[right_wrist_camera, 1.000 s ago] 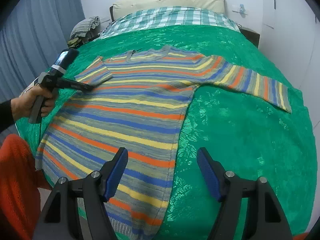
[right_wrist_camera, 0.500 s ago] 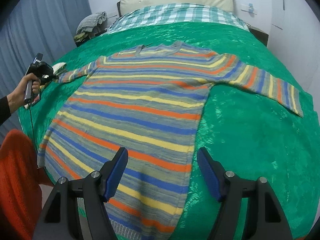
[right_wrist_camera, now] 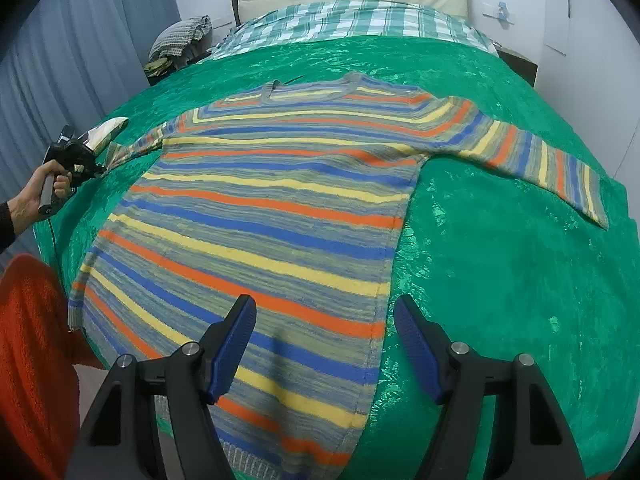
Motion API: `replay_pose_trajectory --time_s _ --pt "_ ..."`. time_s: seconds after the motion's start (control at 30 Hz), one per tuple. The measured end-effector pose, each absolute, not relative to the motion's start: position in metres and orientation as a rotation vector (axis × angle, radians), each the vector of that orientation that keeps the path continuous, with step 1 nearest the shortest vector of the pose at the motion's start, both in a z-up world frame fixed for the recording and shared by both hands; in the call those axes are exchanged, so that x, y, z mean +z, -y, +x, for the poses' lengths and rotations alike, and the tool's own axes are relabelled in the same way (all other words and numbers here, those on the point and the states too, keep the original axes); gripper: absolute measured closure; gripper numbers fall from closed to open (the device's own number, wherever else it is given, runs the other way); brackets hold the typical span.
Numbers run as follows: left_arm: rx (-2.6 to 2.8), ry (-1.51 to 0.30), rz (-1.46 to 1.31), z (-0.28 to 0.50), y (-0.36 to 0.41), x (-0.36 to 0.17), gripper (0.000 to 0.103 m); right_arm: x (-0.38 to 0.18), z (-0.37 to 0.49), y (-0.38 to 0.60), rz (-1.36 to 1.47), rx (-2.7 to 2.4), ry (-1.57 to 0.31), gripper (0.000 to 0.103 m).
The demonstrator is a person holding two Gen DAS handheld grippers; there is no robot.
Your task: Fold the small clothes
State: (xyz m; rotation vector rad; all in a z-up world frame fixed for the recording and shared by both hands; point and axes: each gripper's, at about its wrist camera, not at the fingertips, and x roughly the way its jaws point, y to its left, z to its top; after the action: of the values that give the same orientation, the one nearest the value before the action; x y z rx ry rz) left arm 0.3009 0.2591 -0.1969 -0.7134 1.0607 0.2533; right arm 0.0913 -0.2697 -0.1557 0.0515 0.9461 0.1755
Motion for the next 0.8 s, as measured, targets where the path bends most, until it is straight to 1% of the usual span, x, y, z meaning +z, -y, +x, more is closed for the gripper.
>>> replay_pose_trajectory --time_s 0.03,0.07,0.1,0.17,0.23,0.27,0.33,0.37,0.4,0.47,0.5,0.67,0.73,0.77,0.8 --pt "0.23 -1.05 -0.724 0.299 -0.261 -0.194 0.075 -0.156 0.091 0.27 0.052 0.174 -0.945 0.032" --pt "0.213 -1.037 -0.734 0.298 -0.264 -0.191 0.053 -0.156 0.092 0.27 0.051 0.174 -0.945 0.032" --pt "0.205 -1.012 -0.739 0.298 -0.267 -0.188 0.038 -0.156 0.092 0.269 0.051 0.174 -0.947 0.032" --pt "0.198 -0.995 -0.744 0.302 -0.268 -0.186 0.027 -0.157 0.093 0.268 0.048 0.174 -0.951 0.032" --pt "0.189 -1.022 -0.753 0.31 -0.267 -0.193 0.027 -0.159 0.094 0.266 0.041 0.169 -0.956 0.032" --pt "0.196 -1.033 -0.745 0.313 -0.265 -0.196 0.032 -0.159 0.095 0.266 0.039 0.168 -0.958 0.032" --pt "0.193 -1.038 -0.706 0.322 -0.257 -0.196 0.069 -0.16 0.095 0.264 0.029 0.162 -0.961 0.032" --pt "0.176 -1.061 -0.682 0.325 -0.253 -0.198 0.099 -0.161 0.095 0.264 0.024 0.159 -0.962 0.032" --pt "0.194 -1.085 -0.626 0.326 -0.248 -0.198 0.103 -0.161 0.095 0.263 0.018 0.156 -0.963 0.032" --pt "0.299 -1.088 -0.468 0.323 -0.241 -0.191 0.103 -0.162 0.096 0.261 -0.001 0.149 -0.965 0.032" --pt "0.342 -1.085 -0.439 0.32 -0.243 -0.19 0.103 -0.162 0.095 0.26 -0.007 0.147 -0.964 0.032" --pt "0.377 -1.088 -0.52 0.312 -0.26 -0.194 0.102 -0.159 0.095 0.262 -0.008 0.134 -0.951 0.032" --pt "0.373 -1.087 -0.487 0.307 -0.254 -0.187 0.096 -0.155 0.093 0.266 0.001 0.128 -0.939 0.032" --pt "0.392 -1.088 -0.449 0.301 -0.25 -0.18 0.09 -0.153 0.092 0.267 0.006 0.125 -0.933 0.032" --pt "0.393 -1.087 -0.428 0.291 -0.247 -0.174 0.069 -0.151 0.09 0.27 0.015 0.118 -0.922 0.032"
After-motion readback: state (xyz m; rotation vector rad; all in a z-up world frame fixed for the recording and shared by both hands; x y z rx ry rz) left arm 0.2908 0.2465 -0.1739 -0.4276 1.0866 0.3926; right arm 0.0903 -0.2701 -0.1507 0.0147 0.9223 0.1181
